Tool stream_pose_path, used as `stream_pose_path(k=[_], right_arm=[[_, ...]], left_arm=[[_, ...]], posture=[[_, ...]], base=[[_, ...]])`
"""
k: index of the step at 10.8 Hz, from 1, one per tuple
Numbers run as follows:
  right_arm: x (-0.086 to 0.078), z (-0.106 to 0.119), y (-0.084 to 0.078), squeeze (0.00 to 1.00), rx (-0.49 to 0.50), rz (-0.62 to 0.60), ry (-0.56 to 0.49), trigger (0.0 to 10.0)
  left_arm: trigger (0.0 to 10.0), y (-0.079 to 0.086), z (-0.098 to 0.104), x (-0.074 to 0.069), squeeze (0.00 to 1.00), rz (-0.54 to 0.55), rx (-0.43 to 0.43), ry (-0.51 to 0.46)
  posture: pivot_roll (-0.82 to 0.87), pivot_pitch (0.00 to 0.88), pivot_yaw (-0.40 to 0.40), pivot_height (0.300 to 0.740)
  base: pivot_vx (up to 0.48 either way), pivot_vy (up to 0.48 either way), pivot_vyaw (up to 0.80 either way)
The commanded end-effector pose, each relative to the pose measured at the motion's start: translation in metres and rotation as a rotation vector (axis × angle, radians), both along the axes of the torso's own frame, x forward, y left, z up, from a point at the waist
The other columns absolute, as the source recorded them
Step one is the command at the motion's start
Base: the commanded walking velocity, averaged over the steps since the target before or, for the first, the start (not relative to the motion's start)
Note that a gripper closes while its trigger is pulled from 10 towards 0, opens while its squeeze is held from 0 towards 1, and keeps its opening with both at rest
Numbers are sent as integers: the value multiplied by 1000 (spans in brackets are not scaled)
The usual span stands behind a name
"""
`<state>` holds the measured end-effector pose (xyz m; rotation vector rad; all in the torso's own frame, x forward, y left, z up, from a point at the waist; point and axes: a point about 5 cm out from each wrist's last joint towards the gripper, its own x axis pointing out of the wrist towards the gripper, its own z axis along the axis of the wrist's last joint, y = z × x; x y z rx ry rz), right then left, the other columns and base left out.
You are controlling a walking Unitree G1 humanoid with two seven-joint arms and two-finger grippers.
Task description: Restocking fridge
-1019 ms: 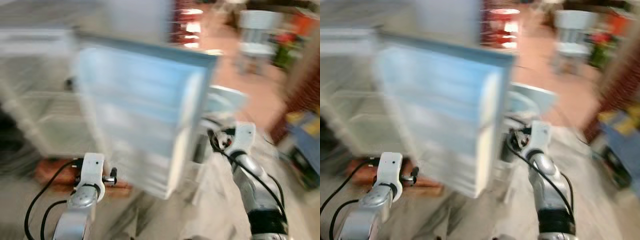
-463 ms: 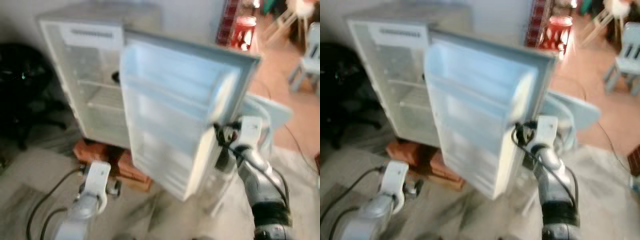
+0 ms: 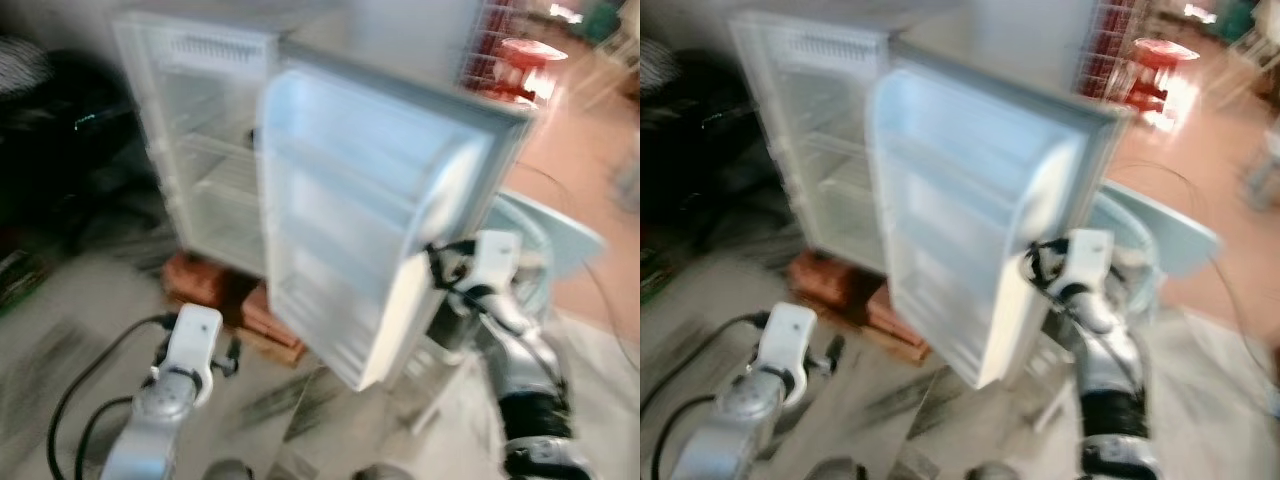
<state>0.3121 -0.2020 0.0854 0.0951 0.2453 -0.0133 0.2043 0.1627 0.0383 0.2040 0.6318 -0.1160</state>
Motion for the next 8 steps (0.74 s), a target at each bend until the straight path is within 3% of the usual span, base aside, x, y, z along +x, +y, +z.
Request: stream_pose_path(k=[1,3,7,8], right_arm=[[6,4,18,0,42,84,-6,10000],[3,-3,18,0,68,144,47,10000],[10,10,35,0,117,150,-5,10000],[11,12,49,0,163,201,-7,10000]], left_arm=[[10000,3,6,6,0,-4,35,-27],[10000,3,4,6,0,-24,39,-12],[10000,2,2,7,0,-40,45,6],[10000,2,2,7,0,-41,41,17]], posture=[[101,0,-19,740],[91,1,-13,740],[91,1,-6,740],[95,2,-9,740]], base=[[0,0,575],[0,0,0],[0,0,0],[0,0,0]])
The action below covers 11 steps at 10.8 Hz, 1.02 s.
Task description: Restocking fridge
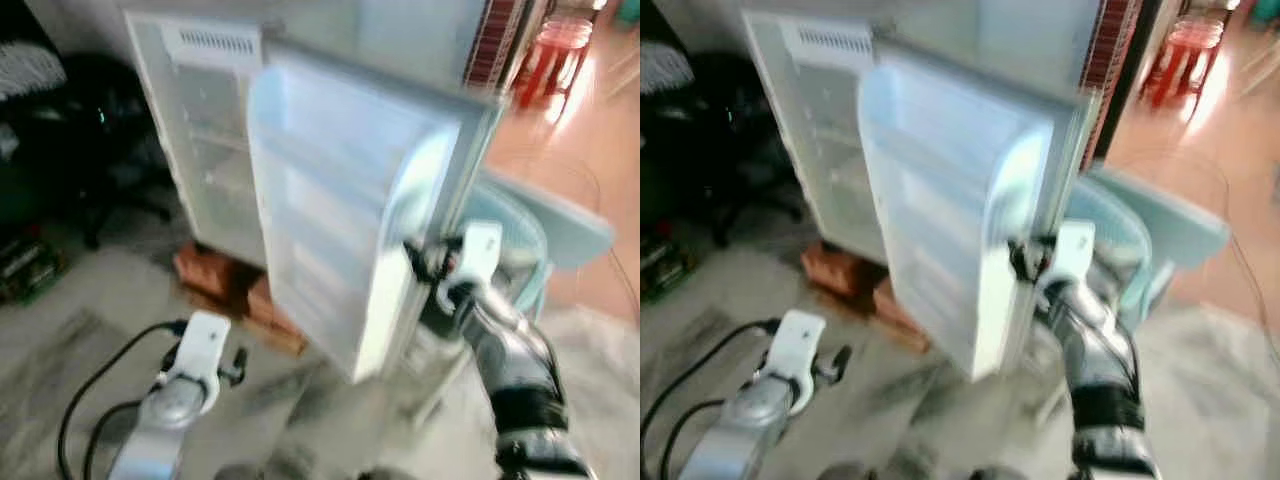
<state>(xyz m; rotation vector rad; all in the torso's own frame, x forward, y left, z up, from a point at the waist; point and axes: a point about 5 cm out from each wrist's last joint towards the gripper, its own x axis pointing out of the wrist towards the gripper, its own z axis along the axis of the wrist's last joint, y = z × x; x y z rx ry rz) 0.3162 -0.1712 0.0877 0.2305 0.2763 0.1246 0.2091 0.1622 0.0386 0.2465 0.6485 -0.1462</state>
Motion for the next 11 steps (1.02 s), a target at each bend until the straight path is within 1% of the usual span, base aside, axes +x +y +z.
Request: stream_pose_path(k=[1,2,3,4,5,6,7,8,9,10,11], right_arm=[[1,26,48,0,162,222,-84,10000],[-21,62,89,0,437,525,-148,10000],[-50,85,109,0,553,807,-175,10000],[-71,97,110,0,609,978,-184,10000],[-77,81,95,0,546,1035,-117,10000],[-59,19,61,0,140,853,98,10000],[-52,1,44,0,-34,780,175,10000],[-36,-17,7,0,-374,688,245,10000],[-28,-16,-9,0,-454,658,261,10000],[-23,-15,-21,0,-495,624,272,10000],[-15,-16,-37,0,-556,540,289,10000]], left_arm=[[10000,3,1,1,0,4,7,13],[10000,3,-1,0,0,12,9,31],[10000,4,-2,-2,0,17,5,47],[10000,4,-2,-1,0,13,2,49],[10000,3,-3,-1,0,5,2,51],[10000,2,-3,0,0,4,-2,54],[10000,2,-3,1,0,5,-2,55],[10000,1,-3,2,0,3,-1,56],[10000,1,-3,2,0,3,1,56],[10000,2,-3,2,0,6,4,55],[10000,2,-3,2,0,8,5,55]], posture=[[98,2,-11,740],[99,1,-11,740],[99,1,-11,740],[99,1,-11,740],[94,0,-12,740],[95,0,-13,740],[97,0,-14,740],[102,0,-15,740],[114,0,-15,740],[114,0,-15,740],[118,0,-18,740]], base=[[0,0,0],[0,0,0],[0,0,0],[0,0,0],[0,0,0],[0,0,0],[0,0,0],[0,0,0],[0,0,0],[0,0,0],[0,0,0]])
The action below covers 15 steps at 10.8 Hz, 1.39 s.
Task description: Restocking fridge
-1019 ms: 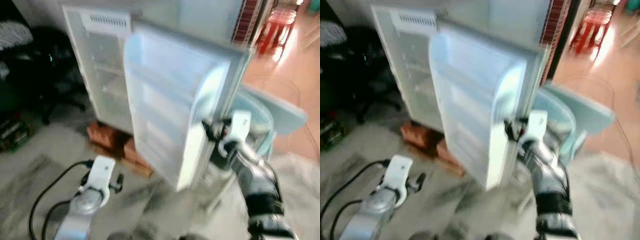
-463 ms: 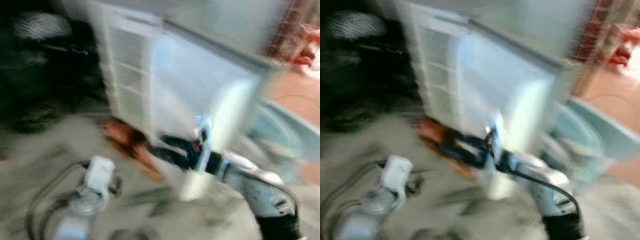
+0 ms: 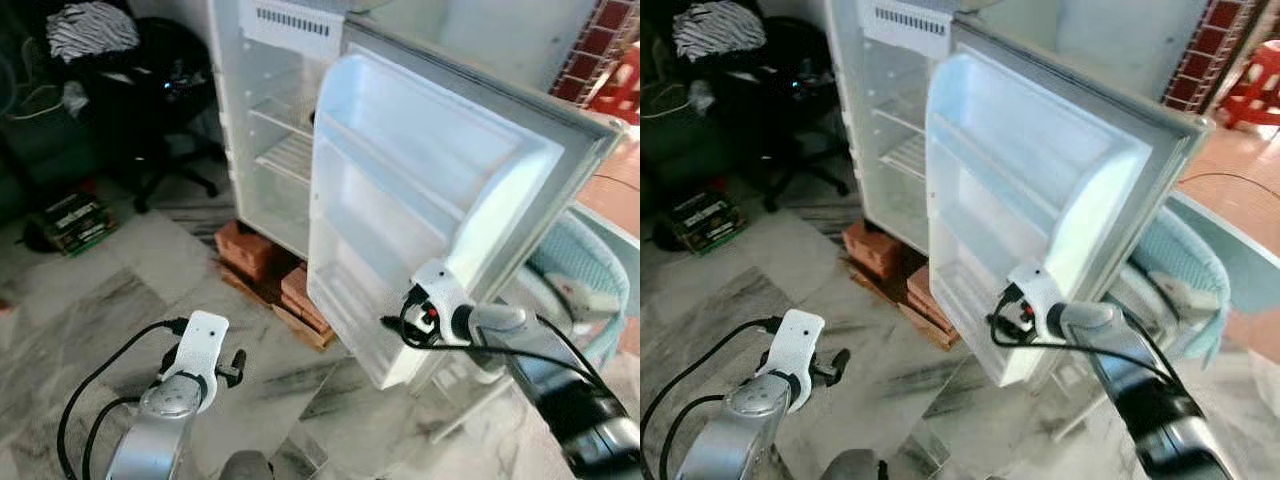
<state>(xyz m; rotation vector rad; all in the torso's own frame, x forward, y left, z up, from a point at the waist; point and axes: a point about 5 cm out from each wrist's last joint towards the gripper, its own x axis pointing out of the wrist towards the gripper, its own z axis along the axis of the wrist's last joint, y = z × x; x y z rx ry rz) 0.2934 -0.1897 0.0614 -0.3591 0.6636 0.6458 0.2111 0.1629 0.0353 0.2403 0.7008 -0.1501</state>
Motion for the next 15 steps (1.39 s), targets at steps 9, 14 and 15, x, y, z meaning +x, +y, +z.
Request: stream_pose_path(k=[9,14,15], right_arm=[[-61,1,-89,0,-59,-490,-91,10000],[25,99,-88,0,12,-714,-649,10000],[30,105,-90,0,21,-734,-673,10000]], left_arm=[[10000,2,-2,3,0,-38,14,12],[10000,1,-2,5,0,-15,16,-2],[10000,1,-1,5,0,-7,13,-5]], posture=[[50,0,1,740],[92,0,-24,740],[93,0,-24,740]], base=[[0,0,0],[0,0,0],[0,0,0]])
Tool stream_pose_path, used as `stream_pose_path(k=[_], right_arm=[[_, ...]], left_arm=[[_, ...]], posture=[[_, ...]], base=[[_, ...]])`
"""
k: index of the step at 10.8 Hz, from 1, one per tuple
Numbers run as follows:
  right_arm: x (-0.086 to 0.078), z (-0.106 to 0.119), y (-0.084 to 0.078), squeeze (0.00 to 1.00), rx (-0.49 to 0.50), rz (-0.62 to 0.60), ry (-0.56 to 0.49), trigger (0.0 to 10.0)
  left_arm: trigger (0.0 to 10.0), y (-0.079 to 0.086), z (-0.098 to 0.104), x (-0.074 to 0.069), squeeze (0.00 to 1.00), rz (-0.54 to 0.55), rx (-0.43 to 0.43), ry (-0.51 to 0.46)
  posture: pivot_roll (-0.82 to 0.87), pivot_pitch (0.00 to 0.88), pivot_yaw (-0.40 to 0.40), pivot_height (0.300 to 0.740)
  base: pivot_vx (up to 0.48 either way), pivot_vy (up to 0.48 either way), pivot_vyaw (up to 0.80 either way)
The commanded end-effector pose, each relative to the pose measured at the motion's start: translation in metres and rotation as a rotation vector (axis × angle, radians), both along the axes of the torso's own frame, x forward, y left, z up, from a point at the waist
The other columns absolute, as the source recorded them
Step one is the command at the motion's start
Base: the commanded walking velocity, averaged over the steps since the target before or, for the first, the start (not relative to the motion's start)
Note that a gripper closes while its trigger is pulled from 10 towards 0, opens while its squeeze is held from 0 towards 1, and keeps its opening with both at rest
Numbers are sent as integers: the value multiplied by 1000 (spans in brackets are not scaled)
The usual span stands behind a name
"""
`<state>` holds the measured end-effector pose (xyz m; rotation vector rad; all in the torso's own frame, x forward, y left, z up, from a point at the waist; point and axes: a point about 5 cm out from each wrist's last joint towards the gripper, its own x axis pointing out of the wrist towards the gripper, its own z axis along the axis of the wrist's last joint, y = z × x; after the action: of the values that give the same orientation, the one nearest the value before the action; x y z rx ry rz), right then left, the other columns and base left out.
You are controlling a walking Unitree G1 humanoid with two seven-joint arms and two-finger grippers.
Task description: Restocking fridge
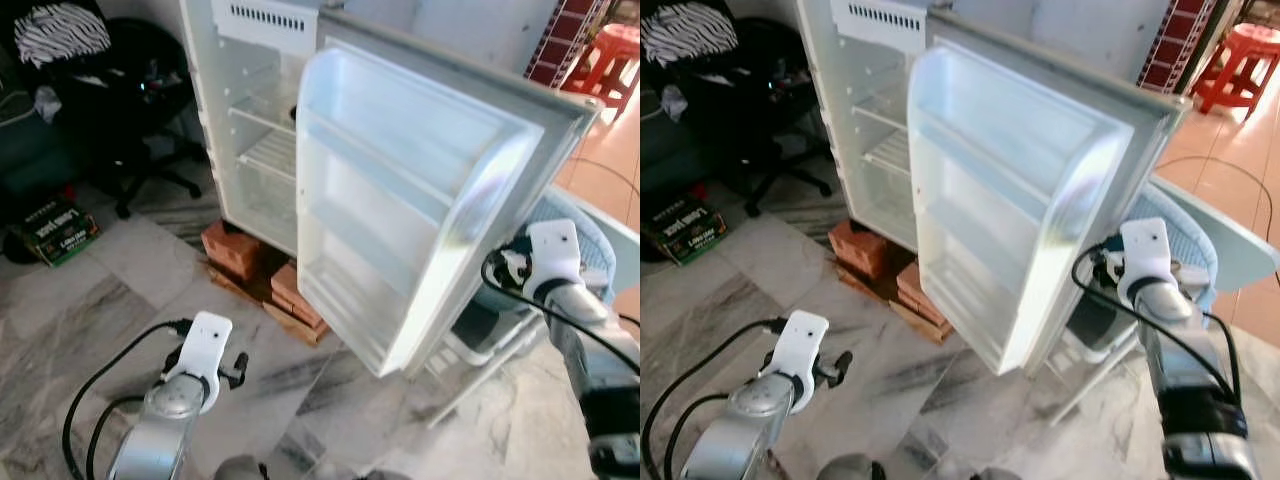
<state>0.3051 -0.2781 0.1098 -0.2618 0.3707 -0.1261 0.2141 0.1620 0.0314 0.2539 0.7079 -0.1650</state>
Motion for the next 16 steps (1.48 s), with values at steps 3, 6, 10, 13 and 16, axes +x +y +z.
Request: stream_pose_path(k=[3,6,10,13,16], right_arm=[[15,41,21,0,175,210,-165,10000],[-6,34,11,0,82,328,-85,10000],[-14,50,-39,0,1,288,-13,10000],[0,67,-38,0,15,238,-149,10000],[-28,108,26,0,634,893,-212,10000]], left_arm=[[10000,2,2,1,0,6,7,-14],[10000,3,2,1,0,1,7,-11],[10000,2,1,4,0,-16,8,-7],[10000,1,0,5,0,-17,7,-8],[10000,0,-1,5,0,-14,-2,-8]], posture=[[89,0,-21,740],[72,0,-11,740],[47,0,3,740],[57,0,-5,740],[59,0,-9,740]], base=[[0,0,0],[0,0,0],[0,0,0],[0,0,0],[0,0,0]])
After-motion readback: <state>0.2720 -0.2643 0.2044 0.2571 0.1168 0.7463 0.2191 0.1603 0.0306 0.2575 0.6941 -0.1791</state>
